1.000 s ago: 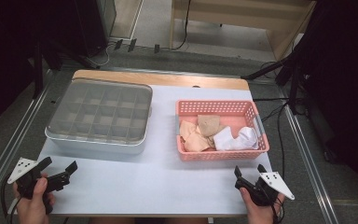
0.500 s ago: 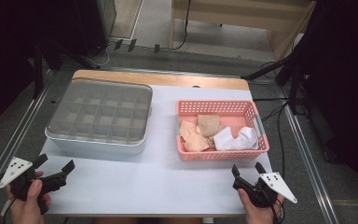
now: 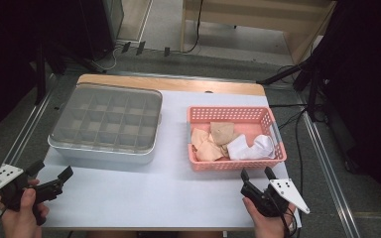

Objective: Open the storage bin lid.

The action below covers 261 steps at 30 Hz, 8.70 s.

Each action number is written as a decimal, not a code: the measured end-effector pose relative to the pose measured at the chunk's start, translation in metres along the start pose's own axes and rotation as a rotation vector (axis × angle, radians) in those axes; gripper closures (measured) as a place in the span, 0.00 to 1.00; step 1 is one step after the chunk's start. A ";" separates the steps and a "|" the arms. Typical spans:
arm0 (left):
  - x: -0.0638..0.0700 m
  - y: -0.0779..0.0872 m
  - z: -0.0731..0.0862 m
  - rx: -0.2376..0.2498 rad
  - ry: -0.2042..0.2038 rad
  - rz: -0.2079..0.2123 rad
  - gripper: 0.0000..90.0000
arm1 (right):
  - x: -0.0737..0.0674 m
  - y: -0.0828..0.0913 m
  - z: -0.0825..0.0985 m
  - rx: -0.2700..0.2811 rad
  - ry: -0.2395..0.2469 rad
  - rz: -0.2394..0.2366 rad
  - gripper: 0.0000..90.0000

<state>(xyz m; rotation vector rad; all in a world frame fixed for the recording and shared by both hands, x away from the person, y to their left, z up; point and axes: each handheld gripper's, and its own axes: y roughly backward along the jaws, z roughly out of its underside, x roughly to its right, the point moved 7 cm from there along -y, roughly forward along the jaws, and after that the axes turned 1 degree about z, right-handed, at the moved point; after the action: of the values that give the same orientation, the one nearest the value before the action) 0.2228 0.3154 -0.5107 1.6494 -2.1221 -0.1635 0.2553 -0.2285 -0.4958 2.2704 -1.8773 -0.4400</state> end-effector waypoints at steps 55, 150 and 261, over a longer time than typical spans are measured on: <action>-0.055 -0.011 -0.039 -0.022 0.016 -0.089 0.23 | -0.160 -0.055 -0.040 -0.088 0.039 -0.229 0.50; -0.122 -0.142 -0.092 -0.119 0.166 -0.014 0.40 | -0.237 -0.205 -0.037 -0.303 -0.098 -0.190 0.48; -0.062 -0.045 -0.103 -0.117 0.230 0.217 0.73 | -0.232 -0.122 -0.056 -0.312 -0.317 -0.334 0.77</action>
<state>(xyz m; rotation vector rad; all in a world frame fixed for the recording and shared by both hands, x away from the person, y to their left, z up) 0.3170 0.3796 -0.4516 1.2953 -2.0553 -0.0282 0.3485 0.0192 -0.4526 2.3988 -1.4086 -1.1133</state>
